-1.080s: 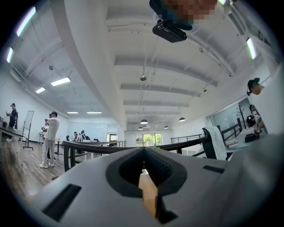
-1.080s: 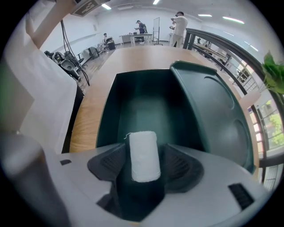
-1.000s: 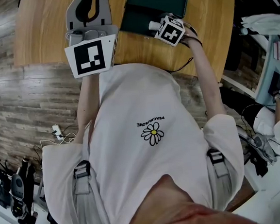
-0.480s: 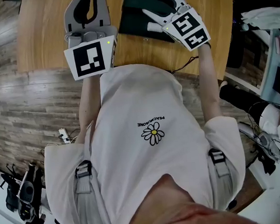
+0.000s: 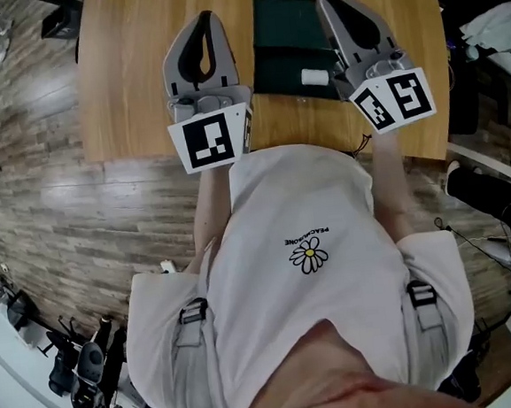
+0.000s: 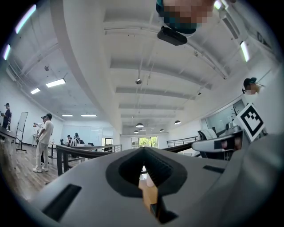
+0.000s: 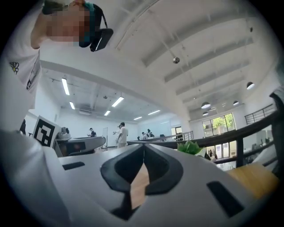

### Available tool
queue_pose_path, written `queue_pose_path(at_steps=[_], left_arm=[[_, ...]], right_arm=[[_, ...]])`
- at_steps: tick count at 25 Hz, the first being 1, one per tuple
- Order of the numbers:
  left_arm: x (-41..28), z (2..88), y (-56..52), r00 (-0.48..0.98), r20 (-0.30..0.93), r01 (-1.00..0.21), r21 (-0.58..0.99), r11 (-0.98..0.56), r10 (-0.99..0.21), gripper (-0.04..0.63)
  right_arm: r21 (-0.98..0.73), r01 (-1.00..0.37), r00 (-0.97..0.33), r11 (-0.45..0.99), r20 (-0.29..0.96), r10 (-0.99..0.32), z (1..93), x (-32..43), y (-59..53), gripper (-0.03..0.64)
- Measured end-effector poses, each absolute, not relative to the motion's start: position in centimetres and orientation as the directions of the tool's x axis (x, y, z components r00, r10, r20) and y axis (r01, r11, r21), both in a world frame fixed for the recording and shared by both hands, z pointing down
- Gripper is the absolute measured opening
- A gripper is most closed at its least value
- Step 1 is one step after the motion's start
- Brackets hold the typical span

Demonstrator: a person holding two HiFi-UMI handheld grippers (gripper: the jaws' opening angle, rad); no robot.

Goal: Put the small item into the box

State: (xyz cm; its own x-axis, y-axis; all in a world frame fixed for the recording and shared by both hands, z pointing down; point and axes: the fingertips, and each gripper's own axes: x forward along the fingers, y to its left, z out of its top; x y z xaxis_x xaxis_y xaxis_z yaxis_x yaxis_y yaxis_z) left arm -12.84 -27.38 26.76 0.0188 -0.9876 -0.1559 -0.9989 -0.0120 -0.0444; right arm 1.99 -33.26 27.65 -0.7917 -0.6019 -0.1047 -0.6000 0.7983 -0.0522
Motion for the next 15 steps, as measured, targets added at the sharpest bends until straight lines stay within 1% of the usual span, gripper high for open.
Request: queue_pose_path(at_steps=[3,6,10,15], left_arm=[[-13.0,26.8,-27.2,0.021,-0.156,-0.999,-0.052,-0.013,-0.988,0.015],[-12.7,27.0,-27.2,0.028,-0.158,-0.998,-0.062,-0.019,-0.987,0.017],[-12.7,27.1,-27.3,0.036,-0.16,-0.998,-0.065,-0.025,-0.987,0.017],[-12.4,26.9,-27.5,0.046,-0.165,-0.997,-0.069,-0.035,-0.985,0.017]], right_arm=[[-0.117,-0.633,-0.753,0.765,-0.137,-0.644,28.0,3.6,-32.7,0.008],[-0.155,-0.684,-0.7,0.713,-0.137,-0.701,28.9,5.2,-32.2,0.006],[-0.14,-0.723,-0.668,0.676,-0.107,-0.737,30.3,5.9,-31.5,0.006],[-0.112,-0.742,-0.658,0.661,-0.065,-0.75,31.6,6.1,-31.1,0.005]])
